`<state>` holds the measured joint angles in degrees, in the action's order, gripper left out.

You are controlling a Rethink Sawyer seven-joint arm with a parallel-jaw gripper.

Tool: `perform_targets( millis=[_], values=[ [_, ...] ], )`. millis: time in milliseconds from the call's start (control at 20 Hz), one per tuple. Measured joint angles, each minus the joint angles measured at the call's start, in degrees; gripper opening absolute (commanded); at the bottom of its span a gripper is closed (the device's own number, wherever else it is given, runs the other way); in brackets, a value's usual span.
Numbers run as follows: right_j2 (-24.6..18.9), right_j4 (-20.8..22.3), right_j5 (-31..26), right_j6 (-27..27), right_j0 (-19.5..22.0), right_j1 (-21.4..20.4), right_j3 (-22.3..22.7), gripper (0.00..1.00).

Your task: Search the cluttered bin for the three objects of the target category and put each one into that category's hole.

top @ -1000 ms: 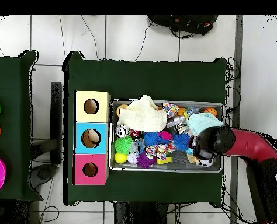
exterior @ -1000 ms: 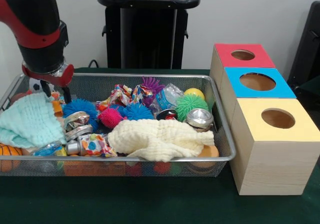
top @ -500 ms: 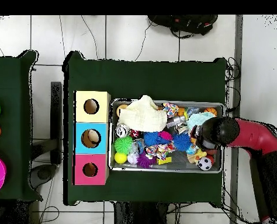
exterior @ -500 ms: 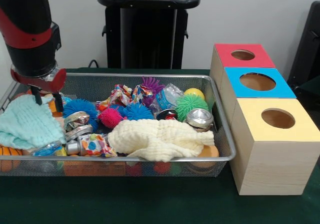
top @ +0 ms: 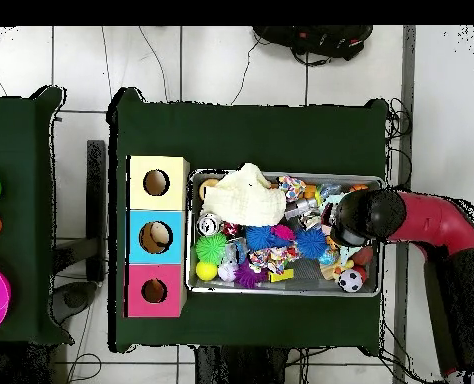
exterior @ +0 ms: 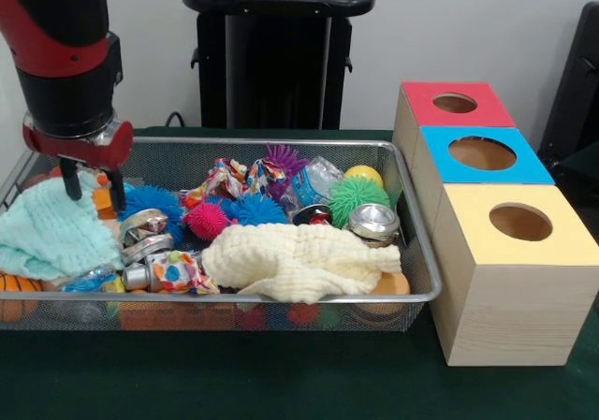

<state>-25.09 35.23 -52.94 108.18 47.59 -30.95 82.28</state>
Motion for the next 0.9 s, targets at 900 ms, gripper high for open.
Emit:
perform_targets(
  millis=[900],
  values=[
    [-2.21,0.11,0.01,-3.3,6.41,-3.93,7.42,1.0]
  ],
)
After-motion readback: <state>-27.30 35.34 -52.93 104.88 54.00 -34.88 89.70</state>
